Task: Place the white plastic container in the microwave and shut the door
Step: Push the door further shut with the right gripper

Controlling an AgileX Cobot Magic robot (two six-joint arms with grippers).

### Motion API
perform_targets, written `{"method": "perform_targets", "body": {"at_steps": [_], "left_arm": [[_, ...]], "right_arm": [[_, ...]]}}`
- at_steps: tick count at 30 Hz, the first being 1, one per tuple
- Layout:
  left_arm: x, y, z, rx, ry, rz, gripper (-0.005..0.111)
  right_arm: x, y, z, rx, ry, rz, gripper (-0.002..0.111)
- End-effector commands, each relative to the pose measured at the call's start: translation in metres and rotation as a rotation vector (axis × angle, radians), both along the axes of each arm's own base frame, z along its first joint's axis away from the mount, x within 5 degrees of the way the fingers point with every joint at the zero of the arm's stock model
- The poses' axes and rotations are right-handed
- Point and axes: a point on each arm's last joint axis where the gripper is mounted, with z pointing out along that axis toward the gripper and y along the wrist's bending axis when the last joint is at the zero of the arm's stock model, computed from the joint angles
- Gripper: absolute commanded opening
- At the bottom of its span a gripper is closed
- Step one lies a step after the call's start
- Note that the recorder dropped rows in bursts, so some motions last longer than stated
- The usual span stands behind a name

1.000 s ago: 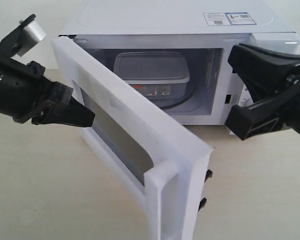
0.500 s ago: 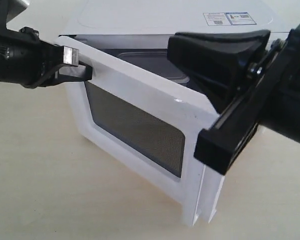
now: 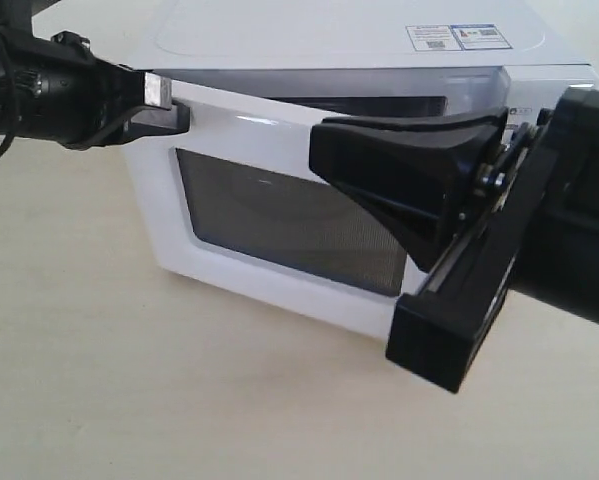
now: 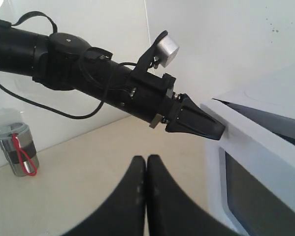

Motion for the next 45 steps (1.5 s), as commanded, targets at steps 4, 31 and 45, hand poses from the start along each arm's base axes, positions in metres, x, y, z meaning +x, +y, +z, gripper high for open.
{"method": "perform_targets", "body": {"at_steps": [4,31,45], "left_arm": [[-0.005,-0.007,0.008,-0.039,0.012,-0.077,0.004],[-0.036,0.008,0.045,0.053,-0.115,-0.082,0.004],[-0.153,0.043,0.074,-0.030,-0.349,-0.056,0.004]], "right_arm": [[0.001,0.001,-0.001,-0.023,0.017,-0.002,0.000],[0.068,0.006,-0.039,-0.059,0.144,-0.597,0.000],[0.073,-0.010,-0.042,-0.175,0.097,-0.767,0.000]]}}
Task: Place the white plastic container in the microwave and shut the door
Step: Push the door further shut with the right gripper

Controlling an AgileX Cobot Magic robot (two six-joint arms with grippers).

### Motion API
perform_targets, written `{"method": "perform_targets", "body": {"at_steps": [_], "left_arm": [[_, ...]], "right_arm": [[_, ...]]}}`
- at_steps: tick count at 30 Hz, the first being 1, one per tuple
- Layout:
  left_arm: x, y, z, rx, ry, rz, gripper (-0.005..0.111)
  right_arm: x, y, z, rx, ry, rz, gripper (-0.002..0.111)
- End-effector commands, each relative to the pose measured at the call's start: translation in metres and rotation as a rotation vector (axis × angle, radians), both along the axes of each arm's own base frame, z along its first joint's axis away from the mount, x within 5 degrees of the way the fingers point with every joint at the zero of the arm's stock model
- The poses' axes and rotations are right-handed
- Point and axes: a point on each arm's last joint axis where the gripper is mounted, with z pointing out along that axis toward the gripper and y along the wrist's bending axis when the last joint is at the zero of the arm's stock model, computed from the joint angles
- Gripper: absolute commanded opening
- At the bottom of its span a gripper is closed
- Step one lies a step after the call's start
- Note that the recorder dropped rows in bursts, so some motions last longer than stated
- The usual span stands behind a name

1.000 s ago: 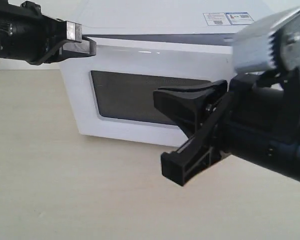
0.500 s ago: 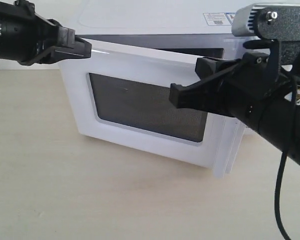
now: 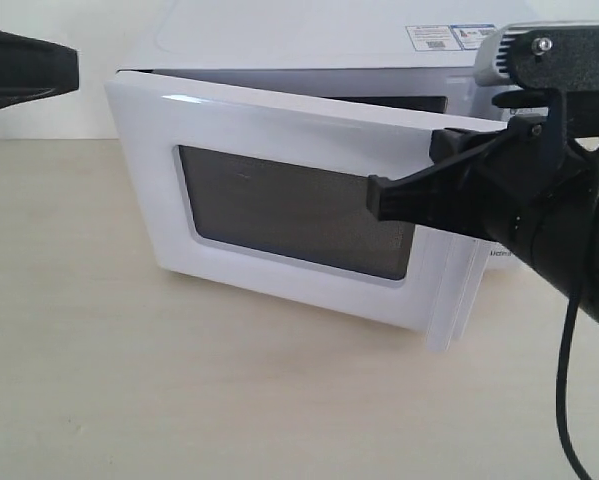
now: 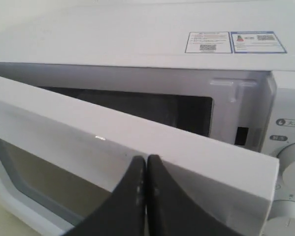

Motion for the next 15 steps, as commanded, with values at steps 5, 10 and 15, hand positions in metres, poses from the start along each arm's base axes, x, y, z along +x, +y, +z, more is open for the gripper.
{"method": "perform_targets", "body": {"at_steps": [5,10,15], "left_arm": [[-0.067,0.024,0.016,-0.027,-0.153,0.045,0.004],[-0.090,0.040,0.020,-0.015,-0.181,0.146,0.004],[-0.107,0.048,0.017,0.002,-0.169,0.176,0.004]], "right_arm": [[0.002,-0.005,0.003,-0.023,-0.022,-0.053,0.000],[0.001,-0.005,0.001,-0.009,0.008,-0.053,0.000],[0.008,-0.012,-0.001,-0.006,0.029,-0.078,0.000]]}}
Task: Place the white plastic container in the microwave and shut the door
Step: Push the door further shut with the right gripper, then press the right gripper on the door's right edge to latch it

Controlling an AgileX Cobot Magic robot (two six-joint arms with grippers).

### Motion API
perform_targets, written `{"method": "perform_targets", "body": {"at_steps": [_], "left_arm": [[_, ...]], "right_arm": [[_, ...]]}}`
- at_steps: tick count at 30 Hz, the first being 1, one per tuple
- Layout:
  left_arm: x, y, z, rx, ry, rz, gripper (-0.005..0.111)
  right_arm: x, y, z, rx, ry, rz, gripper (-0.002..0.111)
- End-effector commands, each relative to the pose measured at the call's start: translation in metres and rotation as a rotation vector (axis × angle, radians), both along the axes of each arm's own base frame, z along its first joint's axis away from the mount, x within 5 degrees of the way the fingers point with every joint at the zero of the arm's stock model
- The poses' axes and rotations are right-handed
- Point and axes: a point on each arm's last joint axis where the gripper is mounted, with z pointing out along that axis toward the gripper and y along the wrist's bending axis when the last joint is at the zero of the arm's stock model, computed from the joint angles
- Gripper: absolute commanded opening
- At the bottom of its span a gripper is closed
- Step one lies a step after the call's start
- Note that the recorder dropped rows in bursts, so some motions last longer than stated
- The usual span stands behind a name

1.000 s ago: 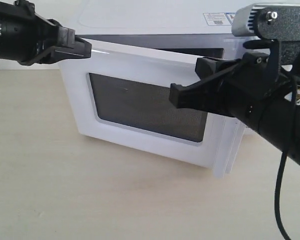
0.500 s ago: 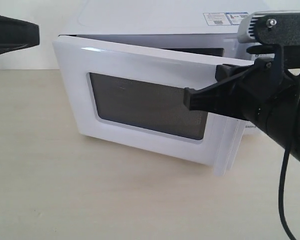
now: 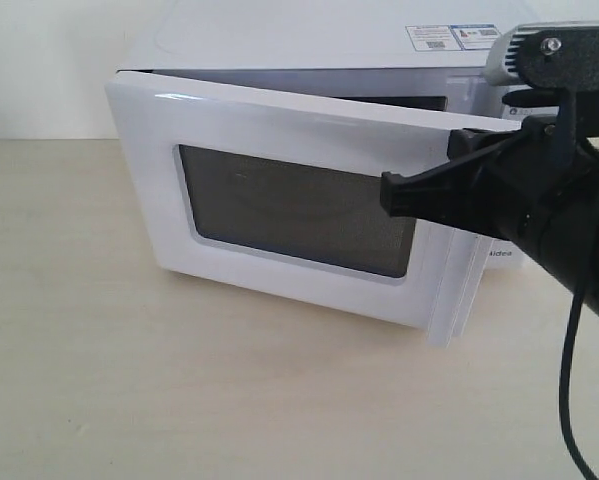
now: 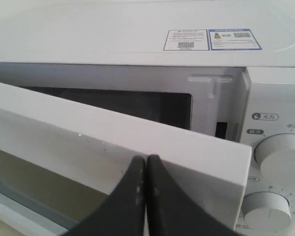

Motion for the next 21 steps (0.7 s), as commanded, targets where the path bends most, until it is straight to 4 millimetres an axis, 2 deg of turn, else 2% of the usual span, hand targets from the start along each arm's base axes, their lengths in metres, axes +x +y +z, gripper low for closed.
{"method": "perform_targets", "body": {"at_steps": [1,8,15,21], "left_arm": [[-0.016,0.006,-0.006,0.014,0.035,0.015,0.004],[-0.037,0.014,-0.006,0.007,-0.005,0.033,0.004],[-0.042,0.022,-0.013,0.044,0.045,0.102,0.004],[-0.042,0.023,-0.013,0.046,0.046,0.110,0.004]], "right_arm": [[0.009,-0.009,-0.001,0.018,0.030,-0.027,0.000],[0.018,-0.017,0.003,0.056,0.000,-0.036,0.000],[0.023,-0.018,-0.001,0.088,0.049,0.014,0.000],[0.042,0.012,-0.009,0.021,0.122,0.129,0.000]]}}
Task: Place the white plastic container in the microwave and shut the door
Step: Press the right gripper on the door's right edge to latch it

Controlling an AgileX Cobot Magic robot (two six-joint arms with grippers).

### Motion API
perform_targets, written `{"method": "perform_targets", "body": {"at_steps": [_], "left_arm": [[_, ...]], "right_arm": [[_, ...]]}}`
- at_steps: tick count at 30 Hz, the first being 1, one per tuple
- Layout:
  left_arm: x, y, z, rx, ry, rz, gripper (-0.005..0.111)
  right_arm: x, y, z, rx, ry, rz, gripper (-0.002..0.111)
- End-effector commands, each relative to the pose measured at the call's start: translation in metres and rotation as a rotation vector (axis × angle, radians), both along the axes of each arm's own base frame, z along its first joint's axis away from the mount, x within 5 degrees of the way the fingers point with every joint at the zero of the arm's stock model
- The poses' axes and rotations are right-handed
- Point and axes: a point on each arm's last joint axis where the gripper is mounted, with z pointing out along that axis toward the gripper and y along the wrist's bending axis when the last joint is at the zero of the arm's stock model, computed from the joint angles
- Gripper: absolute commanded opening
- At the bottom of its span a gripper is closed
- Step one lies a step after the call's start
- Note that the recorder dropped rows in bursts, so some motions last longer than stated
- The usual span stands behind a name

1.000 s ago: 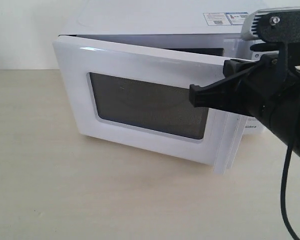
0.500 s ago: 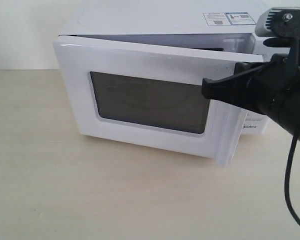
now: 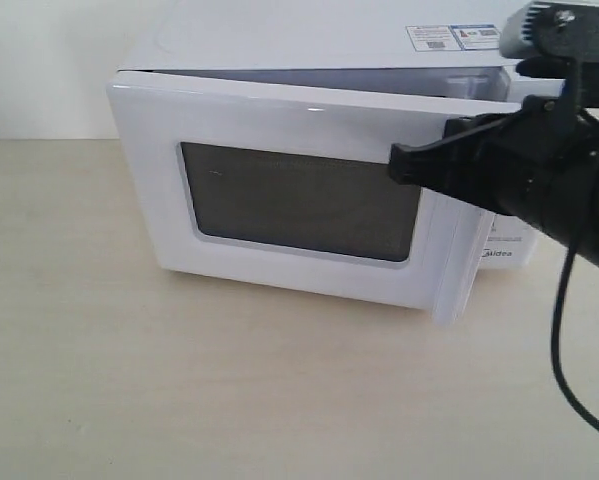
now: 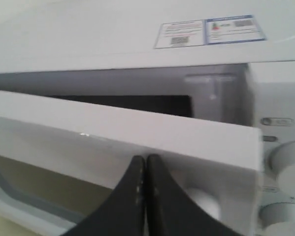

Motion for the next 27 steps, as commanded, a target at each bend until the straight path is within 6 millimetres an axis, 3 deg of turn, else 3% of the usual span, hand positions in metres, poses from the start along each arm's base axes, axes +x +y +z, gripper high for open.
{"method": "perform_targets", "body": {"at_steps": [1,6,27], "left_arm": [[0.000,0.001,-0.003,0.005,0.007,0.013,0.004],[0.001,0.002,-0.003,0.002,0.011,0.023,0.004],[0.001,0.005,-0.004,0.042,0.006,0.044,0.004]], "right_arm": [[0.016,0.021,-0.008,-0.040,0.051,0.066,0.000],[0.031,0.031,-0.015,-0.049,0.057,0.043,0.000],[0.044,0.018,-0.008,-0.094,0.009,-0.096,0.000]]}}
